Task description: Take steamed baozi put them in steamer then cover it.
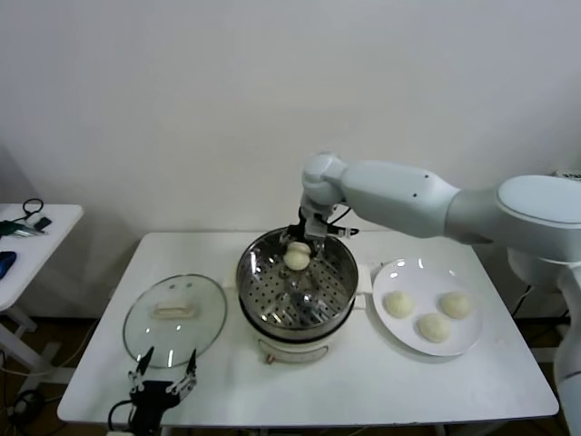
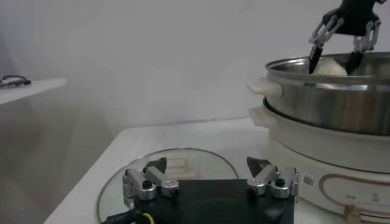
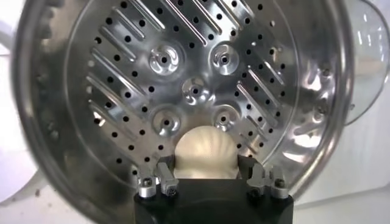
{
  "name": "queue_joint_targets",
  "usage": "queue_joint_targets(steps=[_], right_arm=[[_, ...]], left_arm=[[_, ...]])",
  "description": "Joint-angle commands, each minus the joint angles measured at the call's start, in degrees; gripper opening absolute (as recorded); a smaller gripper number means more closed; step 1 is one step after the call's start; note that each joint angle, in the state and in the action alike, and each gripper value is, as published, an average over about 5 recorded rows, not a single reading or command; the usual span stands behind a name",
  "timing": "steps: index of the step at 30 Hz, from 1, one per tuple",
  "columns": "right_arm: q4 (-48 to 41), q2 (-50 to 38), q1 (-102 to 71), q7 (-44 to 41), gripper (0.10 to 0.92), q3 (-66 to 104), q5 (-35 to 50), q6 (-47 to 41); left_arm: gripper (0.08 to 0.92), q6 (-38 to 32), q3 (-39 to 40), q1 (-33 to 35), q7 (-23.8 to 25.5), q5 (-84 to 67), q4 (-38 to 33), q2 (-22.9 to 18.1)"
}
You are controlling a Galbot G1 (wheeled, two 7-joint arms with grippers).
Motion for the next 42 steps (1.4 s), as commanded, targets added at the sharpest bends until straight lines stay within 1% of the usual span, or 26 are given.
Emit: queue_joint_targets(steps=[1,5,7,11,14,16,18,22,26,29,34,42], right_arm=[[-0.62,0.29,-0.55,0.42,0.710,-0.19,3.21,-0.40],[2.34,-2.01,6.14,-2.19,0.794,-1.53,13.03,-1.52],[3.53,-3.87,11.40,-4.59,0.815,-3.97,19.99,-2.17],[4.57,-9.45,21.27,-10.03,0.822,-10.27,35.93,-5.81],[5.51,-16.34,26.82,-12.69,0.823,-15.67,45.02,-14.93],[7.46,-21.66,29.32,-12.65,0.823,-20.11,48.51,-22.32],[10.02,-26.58,30.11,-11.44,0.823,-24.45,48.87,-27.78],[15.54,-35.31,26.70,-6.77,0.823,-28.68,46.27,-39.45],[19.65,-39.47,18.25,-2.04,0.823,-25.44,45.88,-48.21],[19.44,-39.61,10.87,-0.67,0.823,-19.85,45.25,-50.24],[15.73,-37.13,0.54,-0.36,0.823,-12.00,39.84,-50.79],[9.88,-33.19,-9.29,0.10,0.823,-4.13,34.45,-50.78]], left_arm=[[0.823,0.16,-0.02,0.08,0.02,0.05,-0.15,0.05],[0.823,0.22,-0.07,0.37,0.04,0.21,-0.63,0.04],[0.823,0.18,-0.10,0.61,0.05,0.38,-0.79,0.10],[0.823,-0.01,-0.14,1.17,0.06,0.95,-1.00,0.30],[0.823,-0.09,-0.27,1.41,0.03,1.07,-1.14,0.41],[0.823,-0.11,-0.37,1.48,0.01,1.04,-1.27,0.44],[0.823,-0.08,-0.43,1.56,0.00,0.99,-1.50,0.46],[0.823,0.01,-0.38,1.62,0.01,0.96,-1.83,0.48],[0.823,0.04,-0.49,1.52,0.01,1.00,-1.95,0.45],[0.823,-0.11,-0.93,1.34,-0.09,0.97,-1.75,0.49],[0.823,-0.36,-1.35,1.18,-0.17,0.98,-1.14,0.54],[0.823,-0.77,-1.12,1.31,-0.25,1.36,-0.63,0.12]])
